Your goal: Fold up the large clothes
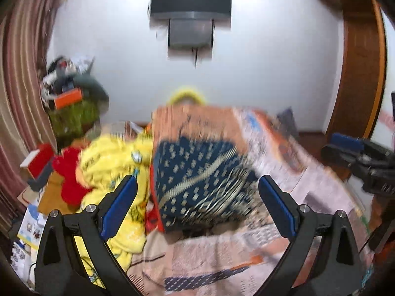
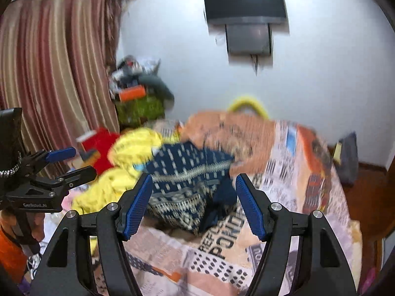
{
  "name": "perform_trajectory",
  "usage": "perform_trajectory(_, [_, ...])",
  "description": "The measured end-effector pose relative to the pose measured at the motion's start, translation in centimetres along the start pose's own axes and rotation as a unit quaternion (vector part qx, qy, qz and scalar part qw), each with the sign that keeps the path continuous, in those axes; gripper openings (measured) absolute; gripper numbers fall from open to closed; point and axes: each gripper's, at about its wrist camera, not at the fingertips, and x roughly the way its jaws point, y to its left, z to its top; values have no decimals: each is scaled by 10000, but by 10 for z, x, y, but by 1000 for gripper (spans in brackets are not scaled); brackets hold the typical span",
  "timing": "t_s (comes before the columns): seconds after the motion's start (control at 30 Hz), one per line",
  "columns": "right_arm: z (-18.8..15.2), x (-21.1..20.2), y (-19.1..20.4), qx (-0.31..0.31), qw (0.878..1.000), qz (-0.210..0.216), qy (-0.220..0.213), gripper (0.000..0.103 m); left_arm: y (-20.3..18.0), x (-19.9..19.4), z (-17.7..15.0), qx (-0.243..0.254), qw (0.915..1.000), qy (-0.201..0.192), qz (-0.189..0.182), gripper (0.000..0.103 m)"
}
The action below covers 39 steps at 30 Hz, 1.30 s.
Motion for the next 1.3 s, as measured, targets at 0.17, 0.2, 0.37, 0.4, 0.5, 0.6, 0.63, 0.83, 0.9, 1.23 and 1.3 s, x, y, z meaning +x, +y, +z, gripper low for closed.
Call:
perform_trajectory(0.17, [11, -57, 21, -83, 9965, 25, -834, 66, -23, -66, 12, -5, 9957, -926, -13, 99])
perform_trajectory(0.2, [12, -68, 25, -89, 9952, 40, -977, 66, -27, -79, 11, -18, 9941, -1085, -21, 99])
perform_trajectory(0.37, [9, -103, 39, -77, 9893, 38, -1453, 66, -38, -120, 5, -90, 9876, -1569, -48, 99])
perform_trajectory(0.4, [7, -106, 42, -71, 9886, 43, -1501, 66, -40, -124, 4, -99, 9867, -1621, -41, 99])
perform_trajectory(0.5, [3, -109, 47, -79, 9877, -1, -1563, 67, -42, -136, -3, -143, 9851, -1712, -34, 99])
perform_trajectory(0.6, [-2, -109, 52, -86, 9873, -126, -1580, 79, -43, -140, -9, -171, 9856, -1682, -25, 102])
perform_trajectory(0.63, [-2, -110, 54, -101, 9871, -155, -1590, 83, -43, -138, -10, -176, 9860, -1658, 1, 102])
perform_trajectory(0.83, [-3, -101, 58, -128, 9893, -314, -1417, 99, -42, -136, -20, -186, 9882, -1512, 163, 102])
perform_trajectory(0.9, [-5, -101, 59, -131, 9893, -368, -1406, 100, -42, -135, -22, -221, 9886, -1482, 157, 102])
perform_trajectory(1.23, [-10, -99, 58, -134, 9902, -469, -1308, 101, -35, -134, -26, -337, 9889, -1434, 176, 102])
perform_trajectory(1.3, [-11, -99, 57, -106, 9907, -439, -1285, 101, -34, -133, -26, -360, 9892, -1409, 175, 102])
